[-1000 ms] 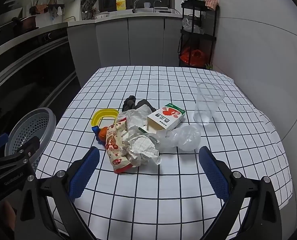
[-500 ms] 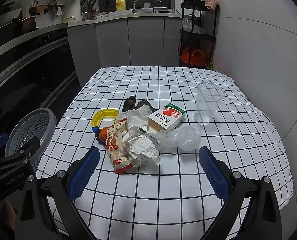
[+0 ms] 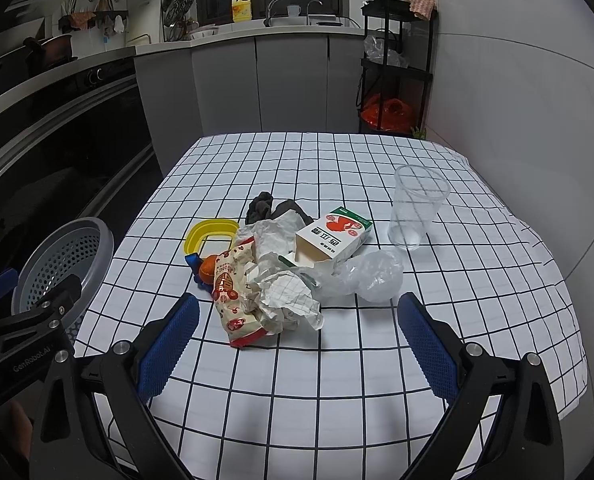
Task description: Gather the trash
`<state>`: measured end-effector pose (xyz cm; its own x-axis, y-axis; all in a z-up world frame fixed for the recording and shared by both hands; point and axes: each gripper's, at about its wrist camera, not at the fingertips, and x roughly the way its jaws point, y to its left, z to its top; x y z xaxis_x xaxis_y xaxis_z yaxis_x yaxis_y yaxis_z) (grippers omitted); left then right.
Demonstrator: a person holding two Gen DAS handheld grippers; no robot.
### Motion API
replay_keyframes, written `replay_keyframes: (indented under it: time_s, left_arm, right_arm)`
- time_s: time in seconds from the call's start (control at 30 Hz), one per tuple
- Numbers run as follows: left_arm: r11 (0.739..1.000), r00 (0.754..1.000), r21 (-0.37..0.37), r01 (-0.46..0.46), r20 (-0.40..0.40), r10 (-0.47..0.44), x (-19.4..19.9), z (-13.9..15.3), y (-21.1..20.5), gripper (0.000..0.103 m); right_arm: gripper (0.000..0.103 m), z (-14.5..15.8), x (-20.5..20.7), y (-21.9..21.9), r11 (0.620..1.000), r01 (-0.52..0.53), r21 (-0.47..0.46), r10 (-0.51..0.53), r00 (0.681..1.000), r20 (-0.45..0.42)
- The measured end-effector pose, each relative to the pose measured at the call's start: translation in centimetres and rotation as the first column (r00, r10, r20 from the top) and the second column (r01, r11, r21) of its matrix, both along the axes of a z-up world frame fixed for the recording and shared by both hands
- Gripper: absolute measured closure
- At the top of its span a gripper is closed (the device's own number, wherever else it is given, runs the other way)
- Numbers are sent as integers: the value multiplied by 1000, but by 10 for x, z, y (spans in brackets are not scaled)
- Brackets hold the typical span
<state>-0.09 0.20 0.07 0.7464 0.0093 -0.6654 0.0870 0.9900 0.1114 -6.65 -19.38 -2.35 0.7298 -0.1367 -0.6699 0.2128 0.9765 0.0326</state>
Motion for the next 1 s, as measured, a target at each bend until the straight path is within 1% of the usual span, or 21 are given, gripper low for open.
replay_keyframes:
  time_s: [1.0]
  left_arm:
    - [1000,1000,3,-2,2,2,1,-1,-1,6]
  right_arm:
    - [8,0,0,0,1000,-3,6,3,1000,3]
